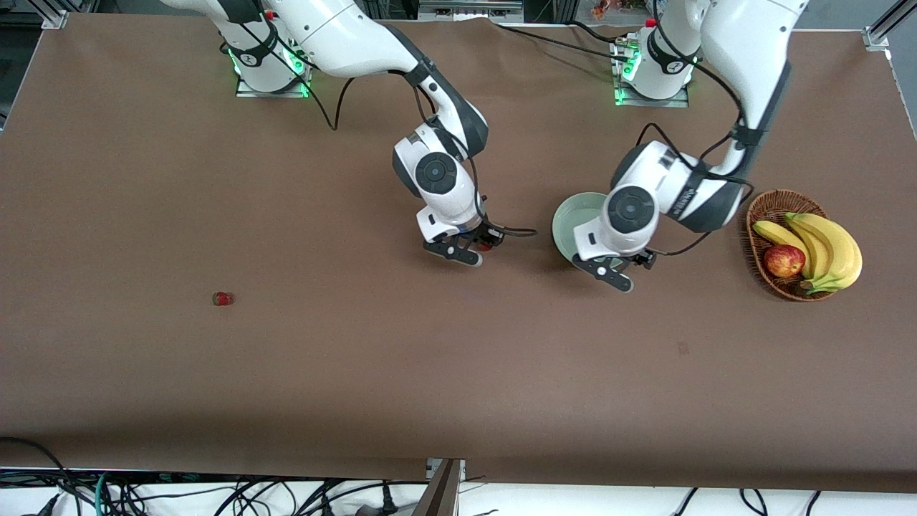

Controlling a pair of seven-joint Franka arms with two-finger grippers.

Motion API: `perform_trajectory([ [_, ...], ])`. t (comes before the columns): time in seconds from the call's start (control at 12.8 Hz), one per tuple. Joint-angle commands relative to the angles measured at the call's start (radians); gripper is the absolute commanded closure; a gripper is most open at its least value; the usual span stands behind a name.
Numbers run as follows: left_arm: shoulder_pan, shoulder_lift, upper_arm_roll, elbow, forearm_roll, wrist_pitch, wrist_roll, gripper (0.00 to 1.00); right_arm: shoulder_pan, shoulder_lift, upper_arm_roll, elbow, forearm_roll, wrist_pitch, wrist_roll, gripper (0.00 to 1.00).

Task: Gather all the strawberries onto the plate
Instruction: 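Lower both strawberries onto the plate and open both grippers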

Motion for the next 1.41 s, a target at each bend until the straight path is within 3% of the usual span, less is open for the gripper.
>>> perform_trajectory([
  [0.0, 0.072, -0.013, -0.012, 0.003, -0.113, -0.014, 0.140, 0.00, -0.003, 0.020, 0.017, 0.039, 0.006, 0.027, 0.005, 0.00],
  [0.23, 0.079, -0.009, -0.012, 0.003, -0.141, -0.014, 0.140, 0.00, -0.027, -0.018, -0.004, 0.041, -0.034, -0.014, -0.018, 0.00],
  [0.39, 0.073, -0.009, -0.013, 0.003, -0.141, -0.014, 0.140, 0.00, -0.091, -0.059, -0.021, 0.041, -0.055, -0.126, -0.102, 0.00],
  [0.62, 0.056, -0.007, -0.085, 0.019, -0.198, 0.001, 0.064, 0.00, -0.232, -0.138, -0.029, 0.039, -0.055, -0.325, -0.353, 0.00],
  [0.78, -0.004, 0.008, -0.107, 0.031, -0.221, 0.068, -0.071, 0.00, -0.321, -0.165, -0.033, 0.039, -0.057, -0.432, -0.502, 0.00],
  [0.94, -0.103, 0.051, -0.107, 0.032, -0.221, 0.217, -0.232, 0.00, -0.397, -0.184, -0.053, 0.039, -0.060, -0.535, -0.652, 0.00],
  [1.17, -0.196, 0.123, -0.099, 0.055, -0.206, 0.426, -0.387, 0.00, -0.456, -0.178, -0.169, 0.036, -0.068, -0.638, -0.968, 0.00],
  [1.33, -0.229, 0.168, -0.096, 0.084, -0.192, 0.452, -0.400, 0.00, -0.475, -0.159, -0.225, 0.021, -0.118, -0.639, -1.096, 0.00],
])
